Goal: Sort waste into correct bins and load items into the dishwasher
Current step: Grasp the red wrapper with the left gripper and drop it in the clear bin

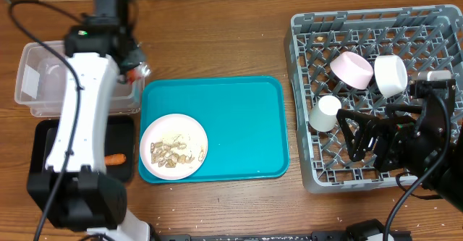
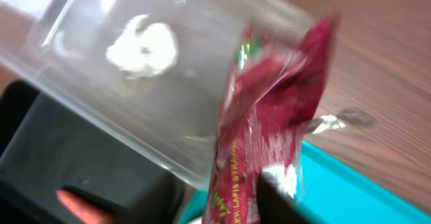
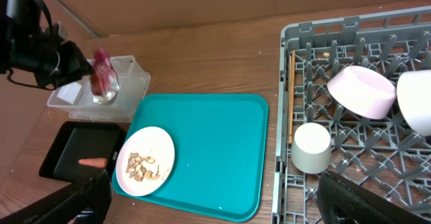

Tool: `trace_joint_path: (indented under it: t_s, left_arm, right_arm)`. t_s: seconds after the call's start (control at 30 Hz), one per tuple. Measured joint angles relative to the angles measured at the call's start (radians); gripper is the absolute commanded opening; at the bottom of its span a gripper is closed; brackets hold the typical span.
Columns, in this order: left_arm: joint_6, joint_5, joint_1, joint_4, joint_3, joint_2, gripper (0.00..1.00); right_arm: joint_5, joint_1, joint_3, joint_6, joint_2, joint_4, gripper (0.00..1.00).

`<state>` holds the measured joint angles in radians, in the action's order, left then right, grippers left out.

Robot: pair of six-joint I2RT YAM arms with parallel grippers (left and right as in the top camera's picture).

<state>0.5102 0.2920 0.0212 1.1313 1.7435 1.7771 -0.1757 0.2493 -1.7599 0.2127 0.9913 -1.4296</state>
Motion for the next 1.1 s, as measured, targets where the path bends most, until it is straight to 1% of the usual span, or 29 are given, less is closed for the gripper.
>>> trace_joint_path:
  t_s: [0.13,0.23,0.3,0.43,0.5,0.6,0.67,0.73,0.87,0.9,0.97,1.1]
  left_arm:
    - [-0.017,-0.032,0.087,0.018,-0.006,0.063,0.61]
    - [-0.032,-0.069,0.095,0.08,0.003,0.061,0.61]
    - [-0.043,-0.092,0.078,0.128,0.019,0.044,0.59]
    - [-0.054,-0.106,-0.026,0.221,0.036,-0.042,0.59]
    - [-0.051,-0.098,-0.13,0.276,0.051,-0.089,0.56]
    - [-0.038,-0.093,-0.292,0.33,0.053,-0.126,0.48]
    - [-0.019,-0.085,-0.388,0.317,0.019,-0.132,0.42]
    - [0.016,-0.066,-0.469,0.287,-0.065,-0.132,0.38]
    - [0.106,-0.029,-0.589,0.159,-0.301,-0.122,0.39]
    - [0.128,-0.024,-0.611,0.121,-0.358,-0.119,0.39]
    - [0.171,-0.019,-0.643,0.044,-0.463,-0.113,0.35]
    - [0.216,-0.019,-0.657,-0.112,-0.618,-0.11,0.32]
  right_arm:
    - [0.0,0.0,0.0,0.0,0.0,0.0,1.0]
    - [0.0,0.0,0.0,0.0,0.0,0.0,1.0]
    - [0.0,0.0,0.0,0.0,0.0,0.0,1.0]
    - [0.0,0.0,0.0,0.0,0.0,0.0,1.0]
    - [0.0,0.0,0.0,0.0,0.0,0.0,1.0]
    - [0.0,0.0,0.0,0.0,0.0,0.0,1.0]
    - [-0.001,0.0,0.0,0.0,0.0,0.0,1.0]
    - [0.0,0.0,0.0,0.0,0.0,0.0,1.0]
    - [0.0,0.0,0.0,0.0,0.0,0.001,1.0]
    - [0.0,0.0,0.0,0.0,0.0,0.0,1.0]
    - [0.0,0.0,0.0,0.0,0.0,-0.001,1.0]
    - [0.0,0.0,0.0,0.0,0.0,0.0,1.0]
